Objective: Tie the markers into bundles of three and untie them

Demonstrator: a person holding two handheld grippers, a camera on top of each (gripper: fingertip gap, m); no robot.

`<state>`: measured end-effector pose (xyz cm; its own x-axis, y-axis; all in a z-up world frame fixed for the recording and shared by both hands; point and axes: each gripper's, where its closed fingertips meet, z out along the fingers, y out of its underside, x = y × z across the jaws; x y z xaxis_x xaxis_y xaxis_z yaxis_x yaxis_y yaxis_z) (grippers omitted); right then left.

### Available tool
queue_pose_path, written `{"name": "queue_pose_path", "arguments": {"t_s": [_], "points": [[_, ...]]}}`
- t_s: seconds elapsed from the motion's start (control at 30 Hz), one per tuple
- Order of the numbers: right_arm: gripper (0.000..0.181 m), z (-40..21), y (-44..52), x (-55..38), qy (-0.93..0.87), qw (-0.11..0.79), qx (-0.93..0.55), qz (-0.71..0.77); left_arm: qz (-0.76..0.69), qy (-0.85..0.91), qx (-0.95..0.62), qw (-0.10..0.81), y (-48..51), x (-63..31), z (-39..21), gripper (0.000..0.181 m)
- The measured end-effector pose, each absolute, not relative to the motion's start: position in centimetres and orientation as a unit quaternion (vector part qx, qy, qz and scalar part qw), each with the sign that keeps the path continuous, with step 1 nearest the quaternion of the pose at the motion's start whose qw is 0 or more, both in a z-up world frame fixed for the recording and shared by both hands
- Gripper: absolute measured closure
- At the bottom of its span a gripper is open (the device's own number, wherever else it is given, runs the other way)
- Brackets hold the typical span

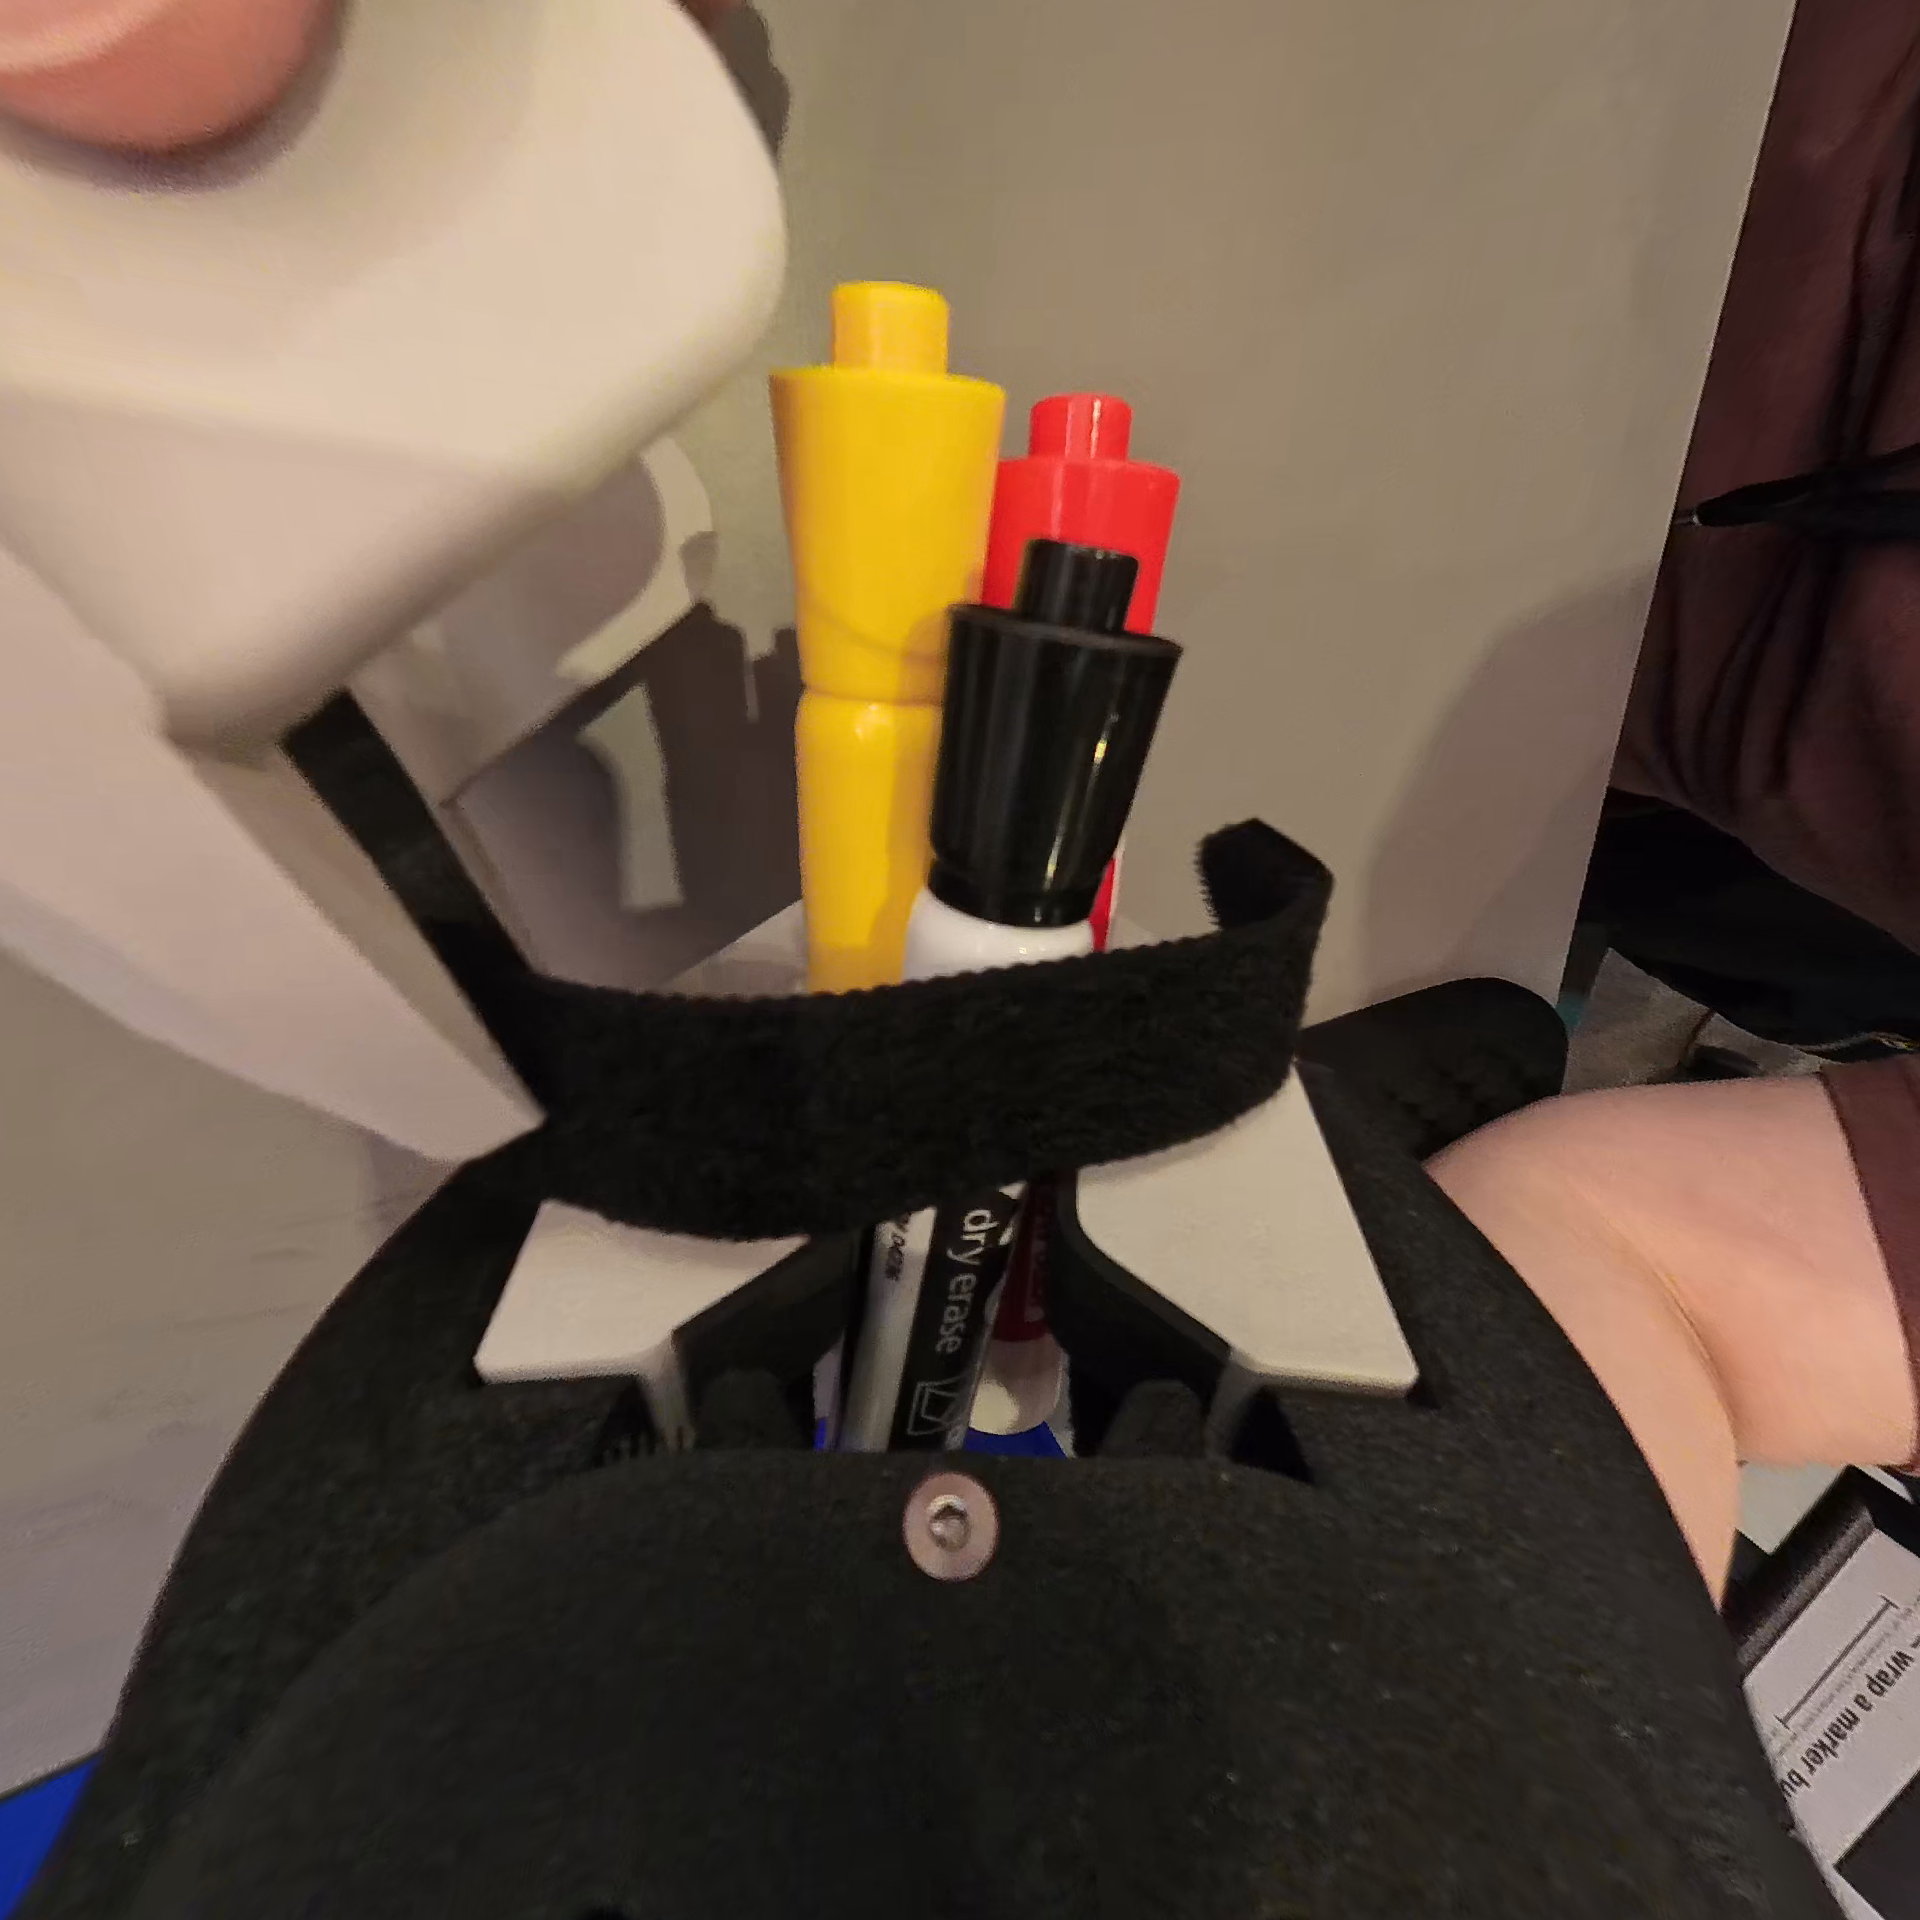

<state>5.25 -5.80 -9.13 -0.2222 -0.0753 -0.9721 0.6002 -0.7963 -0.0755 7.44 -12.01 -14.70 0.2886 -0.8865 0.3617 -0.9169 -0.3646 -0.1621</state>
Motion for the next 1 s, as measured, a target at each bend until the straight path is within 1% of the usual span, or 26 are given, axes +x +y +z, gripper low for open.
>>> {"name": "queue_pose_path", "arguments": {"t_s": [0.2, 0.57, 0.83, 1.0], "points": [[0.146, -8.9, -6.7, 5.5, 0.27, 0.214, 0.581, -0.737, 0.193, -0.566, 0.801, 0.029, -12.1, 7.5, -14.2, 0.141], [0.143, -9.1, -5.9, 5.6, 0.263, 0.205, 0.586, -0.739, 0.206, -0.565, 0.798, 0.035, -12.4, 7.7, -14.1, 0.14], [0.142, -10.3, -5.8, 5.9, 0.266, 0.206, 0.6, -0.726, 0.258, -0.554, 0.788, 0.067, -13.0, 8.0, -15.0, 0.138], [0.145, -10.9, -5.1, 6.7, 0.302, 0.168, 0.607, -0.716, 0.26, -0.542, 0.794, 0.086, -12.9, 7.4, -15.9, 0.139]]}}
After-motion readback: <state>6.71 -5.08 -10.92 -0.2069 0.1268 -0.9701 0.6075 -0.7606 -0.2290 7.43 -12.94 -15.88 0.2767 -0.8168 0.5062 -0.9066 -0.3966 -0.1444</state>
